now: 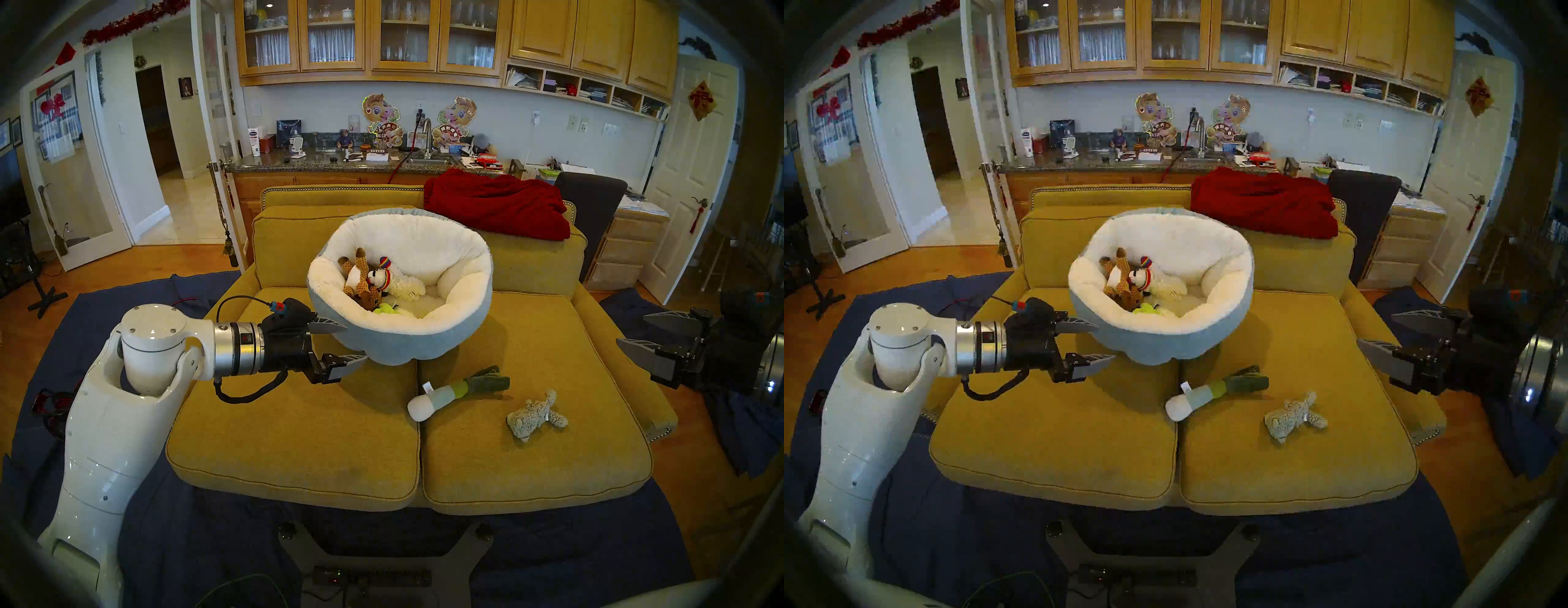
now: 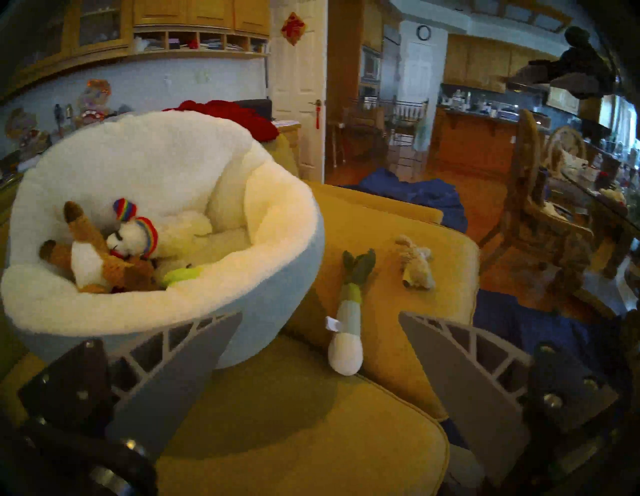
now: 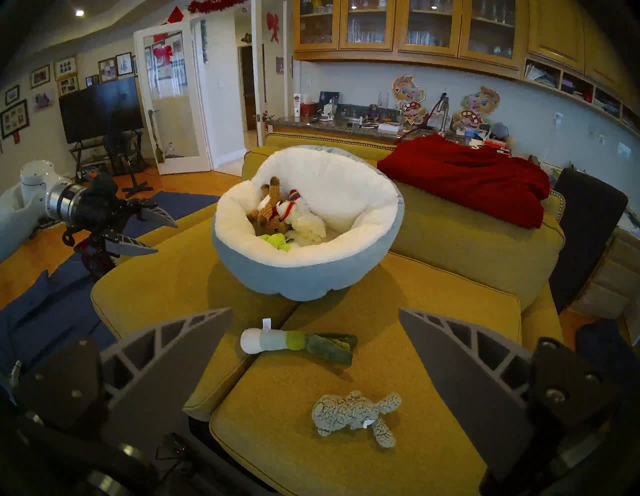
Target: Put toys into dog bed
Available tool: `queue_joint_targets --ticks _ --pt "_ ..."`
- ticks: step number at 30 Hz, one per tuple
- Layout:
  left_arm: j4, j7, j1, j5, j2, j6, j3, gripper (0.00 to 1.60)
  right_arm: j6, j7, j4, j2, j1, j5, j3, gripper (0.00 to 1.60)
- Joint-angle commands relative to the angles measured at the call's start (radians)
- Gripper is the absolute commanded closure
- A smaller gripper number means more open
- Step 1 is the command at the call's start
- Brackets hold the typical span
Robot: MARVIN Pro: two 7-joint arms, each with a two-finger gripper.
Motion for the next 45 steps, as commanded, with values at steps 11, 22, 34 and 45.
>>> queue_joint_targets --ticks 11,22,34,45 --pt "-0.017 0.005 -0.007 -0.021 -0.015 0.011 -0.024 0.0 0.0 0.001 0.0 0.005 0.002 -0.001 0.012 0.0" --pt "-0.017 0.003 -0.007 -0.016 -0.017 0.012 -0.025 0.0 0.105 0.018 -0.001 0.148 -0.059 0.064 0.049 0.0" --pt "-0.016 -0.002 -0.008 -0.013 -0.021 0.012 -0.027 0.0 0.085 -0.057 -0.001 0.249 -0.177 0.0 0.003 0.0" --pt "-0.016 -0.005 -0.008 -0.01 -0.024 0.013 -0.029 0.0 0.014 -0.124 0.075 0.33 -0.207 -0.127 -0.141 0.0"
